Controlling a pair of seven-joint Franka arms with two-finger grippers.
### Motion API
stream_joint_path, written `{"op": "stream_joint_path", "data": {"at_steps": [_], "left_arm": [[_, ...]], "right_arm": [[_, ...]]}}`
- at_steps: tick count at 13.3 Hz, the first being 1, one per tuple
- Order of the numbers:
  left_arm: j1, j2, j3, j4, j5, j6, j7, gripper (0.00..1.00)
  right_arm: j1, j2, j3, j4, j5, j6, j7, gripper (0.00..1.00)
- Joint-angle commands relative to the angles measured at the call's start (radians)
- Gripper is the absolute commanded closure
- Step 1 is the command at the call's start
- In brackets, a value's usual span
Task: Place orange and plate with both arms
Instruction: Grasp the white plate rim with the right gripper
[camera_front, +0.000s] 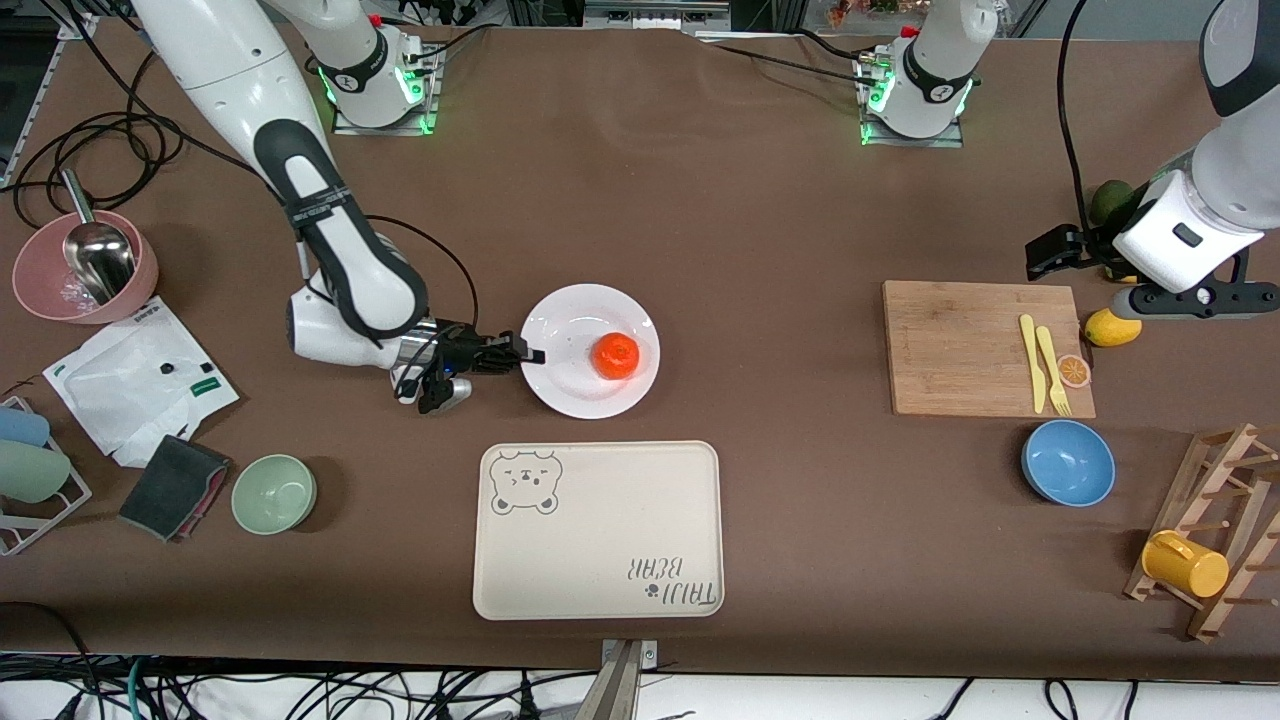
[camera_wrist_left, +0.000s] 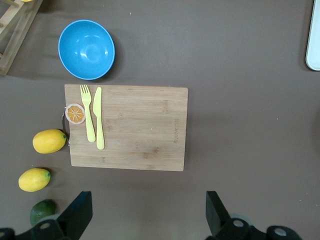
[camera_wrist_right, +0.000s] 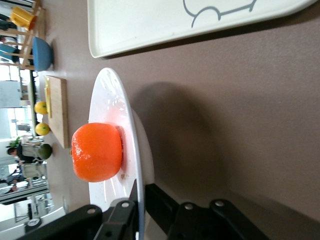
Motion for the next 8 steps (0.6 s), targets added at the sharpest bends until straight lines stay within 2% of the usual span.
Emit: {"op": "stream_joint_path", "data": {"at_steps": [1, 4, 8], "left_arm": [[-0.002, 0.012, 0.003, 0.028, -0.008, -0.014, 0.017, 0.00], [-0.002, 0.012, 0.003, 0.028, -0.008, -0.014, 0.017, 0.00], [0.000, 0.012, 0.003, 0.028, -0.008, -0.014, 0.017, 0.00]], "right_arm": [[-0.053, -0.001, 0.009, 0.005, 0.053, -0.074, -0.055, 1.00], [-0.064, 0.017, 0.009, 0.054, 0.055, -0.076, -0.037, 1.00], [-0.071, 0.124, 0.008, 0.256, 0.053, -0.071, 0.053, 1.00]]}}
